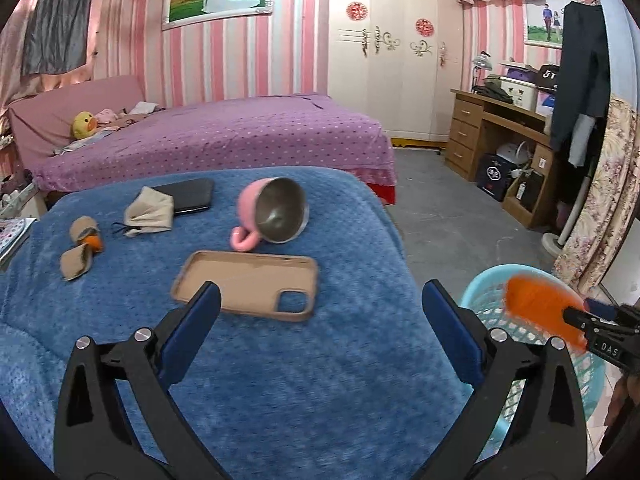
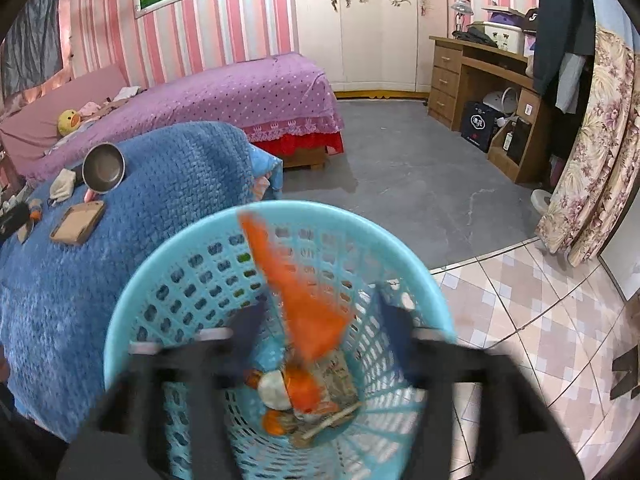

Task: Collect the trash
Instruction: 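Move both tools back over the blanket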

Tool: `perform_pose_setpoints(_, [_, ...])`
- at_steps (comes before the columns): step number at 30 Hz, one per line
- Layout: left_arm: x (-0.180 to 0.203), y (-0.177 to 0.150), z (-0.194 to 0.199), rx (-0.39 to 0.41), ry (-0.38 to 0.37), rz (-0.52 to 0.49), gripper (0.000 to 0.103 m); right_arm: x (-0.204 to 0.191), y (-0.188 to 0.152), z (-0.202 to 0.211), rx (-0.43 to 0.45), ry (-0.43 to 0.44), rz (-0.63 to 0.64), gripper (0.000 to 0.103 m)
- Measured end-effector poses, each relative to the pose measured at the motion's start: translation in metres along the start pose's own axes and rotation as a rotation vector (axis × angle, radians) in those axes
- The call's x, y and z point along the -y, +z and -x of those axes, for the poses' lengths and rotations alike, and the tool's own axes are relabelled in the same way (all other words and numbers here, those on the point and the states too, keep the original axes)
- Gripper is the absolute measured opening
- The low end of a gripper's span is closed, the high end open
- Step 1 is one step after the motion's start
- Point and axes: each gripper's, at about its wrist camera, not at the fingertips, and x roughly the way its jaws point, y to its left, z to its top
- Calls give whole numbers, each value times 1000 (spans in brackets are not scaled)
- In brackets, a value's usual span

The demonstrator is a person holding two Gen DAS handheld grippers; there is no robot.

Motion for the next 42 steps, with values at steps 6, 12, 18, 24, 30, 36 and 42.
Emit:
perform_pose_setpoints(6, [-32,4,8,28,40,-7,97,-17,2,-2,7,-45,28,89])
perform_pose_setpoints(12, [-74,9,8,38,83,15,97,-38,12,6,52,-76,36,95])
perform_pose_setpoints(18, [-121,14,2,39,135,39,97,-80,29,10,114,-56,45,96])
perform_pose_setpoints(24, [-161,14,-11,20,207,40,97,-133,39,9,159,3,87,97])
perform_pose_setpoints(30, [-201,15,-13,6,225,76,97,-185,45,4,180,63,120,97])
perform_pose_setpoints(36, [-236,3,-24,-38,275,75,97,-223,45,-10,163,113,148,97])
perform_pose_setpoints(42, [-272,-5,-30,-61,301,119,97,-250,46,-27,149,124,165,97])
